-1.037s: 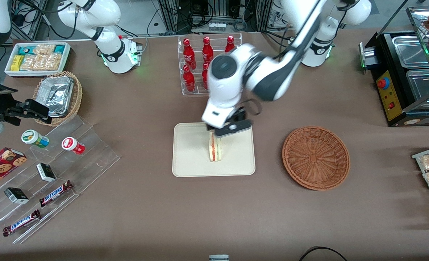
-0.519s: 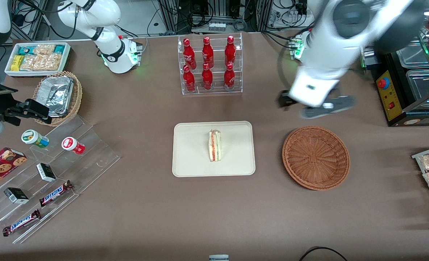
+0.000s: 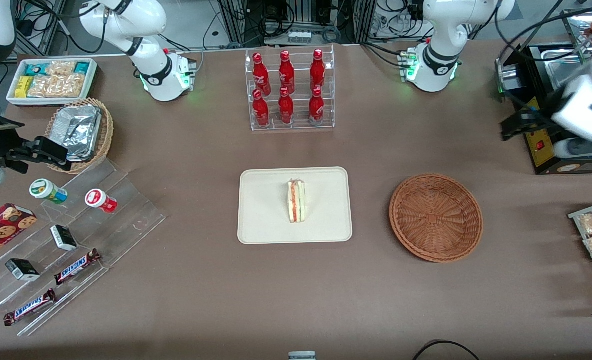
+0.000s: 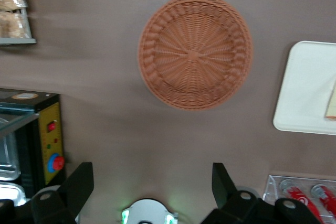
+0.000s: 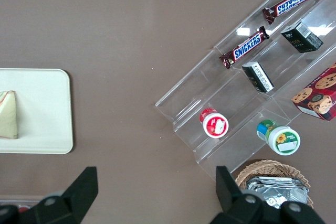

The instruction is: Place sandwich from basket to tray

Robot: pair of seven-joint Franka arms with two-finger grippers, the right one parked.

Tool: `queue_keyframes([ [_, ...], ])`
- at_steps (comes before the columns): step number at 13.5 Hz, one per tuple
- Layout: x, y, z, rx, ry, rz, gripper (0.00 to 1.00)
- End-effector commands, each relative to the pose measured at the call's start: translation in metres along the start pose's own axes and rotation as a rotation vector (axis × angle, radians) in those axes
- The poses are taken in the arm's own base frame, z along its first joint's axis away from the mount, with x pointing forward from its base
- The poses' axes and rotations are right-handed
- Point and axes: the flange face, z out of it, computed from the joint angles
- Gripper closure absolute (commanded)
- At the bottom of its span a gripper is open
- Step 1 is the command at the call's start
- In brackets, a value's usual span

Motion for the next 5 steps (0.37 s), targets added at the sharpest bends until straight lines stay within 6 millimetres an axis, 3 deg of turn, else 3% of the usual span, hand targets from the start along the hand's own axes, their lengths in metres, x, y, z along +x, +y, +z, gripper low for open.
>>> queue_keyframes([
  [1, -0.0077, -0.0129, 0.0001, 0.005, -0.006, 0.005, 0.01],
  [5, -0.0049, -0.0186, -0.0014, -0.009, -0.005, 0.032, 0.01],
])
